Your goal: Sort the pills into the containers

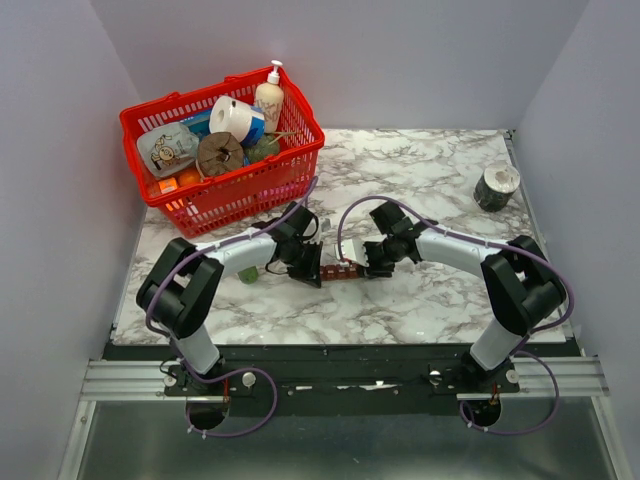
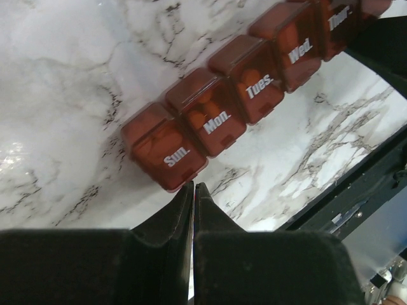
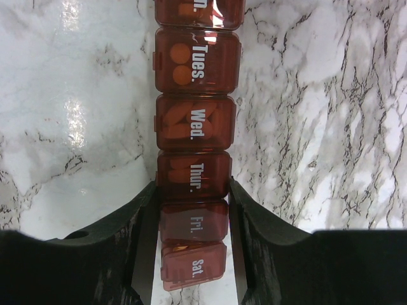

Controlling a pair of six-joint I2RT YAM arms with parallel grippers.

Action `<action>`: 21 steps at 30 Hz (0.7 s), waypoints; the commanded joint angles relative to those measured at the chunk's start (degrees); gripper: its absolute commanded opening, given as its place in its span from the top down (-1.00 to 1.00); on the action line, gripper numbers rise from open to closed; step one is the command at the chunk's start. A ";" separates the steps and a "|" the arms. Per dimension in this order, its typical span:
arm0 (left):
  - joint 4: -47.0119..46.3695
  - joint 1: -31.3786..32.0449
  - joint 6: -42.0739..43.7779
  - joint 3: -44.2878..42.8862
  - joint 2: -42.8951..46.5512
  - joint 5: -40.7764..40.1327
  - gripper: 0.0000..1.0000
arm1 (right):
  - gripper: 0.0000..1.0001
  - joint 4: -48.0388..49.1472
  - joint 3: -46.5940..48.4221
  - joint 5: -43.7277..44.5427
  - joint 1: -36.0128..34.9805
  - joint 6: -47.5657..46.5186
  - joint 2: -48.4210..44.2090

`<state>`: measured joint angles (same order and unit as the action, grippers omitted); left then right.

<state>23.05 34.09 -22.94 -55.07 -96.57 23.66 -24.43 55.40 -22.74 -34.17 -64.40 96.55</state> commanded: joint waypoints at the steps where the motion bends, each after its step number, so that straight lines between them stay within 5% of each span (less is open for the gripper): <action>1: 1.73 -0.69 0.97 -2.23 3.23 -4.06 0.77 | 0.48 -2.73 -0.90 2.44 -0.28 0.15 2.94; 10: 2.44 -1.21 -0.97 -5.40 9.47 -0.99 0.75 | 0.48 -2.73 -0.99 2.35 -0.28 0.06 3.03; 21: -1.60 -0.51 -0.97 -3.21 1.05 -0.10 0.77 | 0.48 -2.91 -0.64 2.53 -0.28 0.24 3.38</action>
<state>23.33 33.08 -23.40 -60.18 -91.39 22.35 -24.45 55.61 -22.72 -34.17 -64.34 96.75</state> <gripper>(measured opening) 0.119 0.499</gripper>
